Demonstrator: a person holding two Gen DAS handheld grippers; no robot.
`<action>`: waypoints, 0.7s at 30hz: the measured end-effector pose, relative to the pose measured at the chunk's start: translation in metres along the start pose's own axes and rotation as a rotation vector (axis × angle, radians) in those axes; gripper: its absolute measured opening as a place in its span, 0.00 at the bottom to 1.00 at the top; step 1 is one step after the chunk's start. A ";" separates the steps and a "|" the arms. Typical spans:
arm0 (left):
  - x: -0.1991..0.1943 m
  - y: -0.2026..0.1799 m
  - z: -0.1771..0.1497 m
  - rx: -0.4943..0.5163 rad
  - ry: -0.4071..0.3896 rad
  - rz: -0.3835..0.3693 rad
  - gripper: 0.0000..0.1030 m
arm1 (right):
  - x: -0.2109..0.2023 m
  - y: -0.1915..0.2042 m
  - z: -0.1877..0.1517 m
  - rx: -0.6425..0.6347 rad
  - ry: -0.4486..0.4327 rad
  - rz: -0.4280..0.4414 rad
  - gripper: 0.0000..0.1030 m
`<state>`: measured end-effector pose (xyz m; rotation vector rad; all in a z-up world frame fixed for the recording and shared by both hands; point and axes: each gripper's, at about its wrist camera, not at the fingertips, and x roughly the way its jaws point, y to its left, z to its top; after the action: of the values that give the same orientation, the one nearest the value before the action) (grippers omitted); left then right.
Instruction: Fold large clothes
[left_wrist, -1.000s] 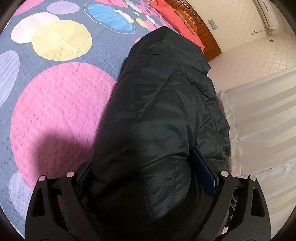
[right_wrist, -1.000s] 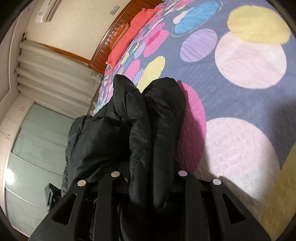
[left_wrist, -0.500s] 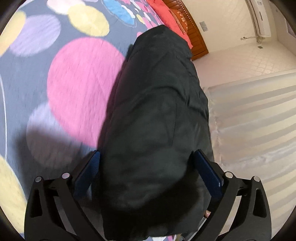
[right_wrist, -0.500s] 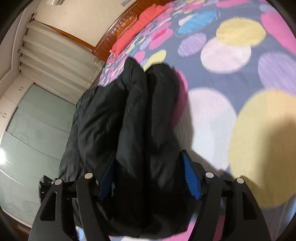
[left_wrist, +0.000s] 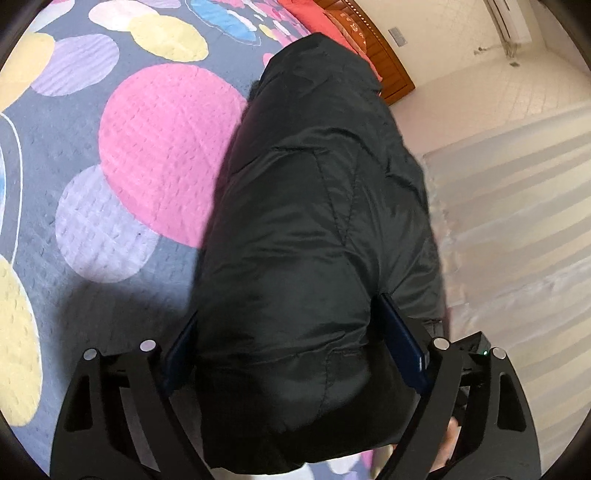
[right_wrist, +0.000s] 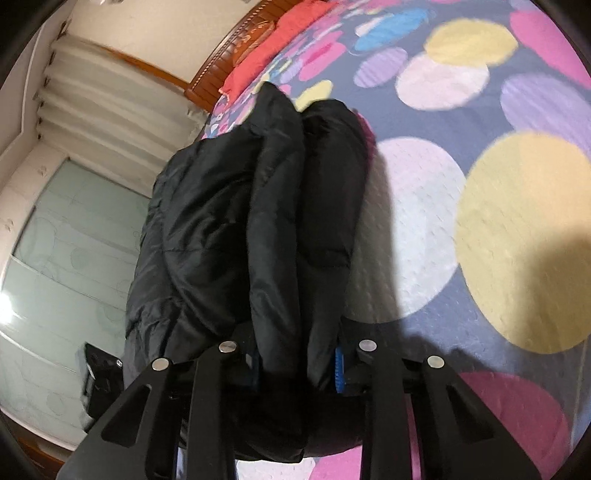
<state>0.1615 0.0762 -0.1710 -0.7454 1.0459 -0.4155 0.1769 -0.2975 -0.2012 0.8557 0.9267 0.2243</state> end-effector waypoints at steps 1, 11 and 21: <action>0.000 0.000 0.000 0.004 -0.002 0.002 0.85 | 0.001 -0.001 0.002 0.005 0.001 0.005 0.27; 0.010 -0.003 0.003 0.052 -0.023 0.040 0.92 | -0.002 -0.013 -0.003 0.008 -0.008 0.008 0.35; 0.008 0.002 0.004 0.055 -0.021 0.035 0.98 | -0.010 -0.022 -0.011 0.037 -0.042 -0.004 0.48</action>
<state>0.1687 0.0739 -0.1768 -0.6799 1.0222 -0.4040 0.1583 -0.3115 -0.2142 0.8895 0.8950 0.1856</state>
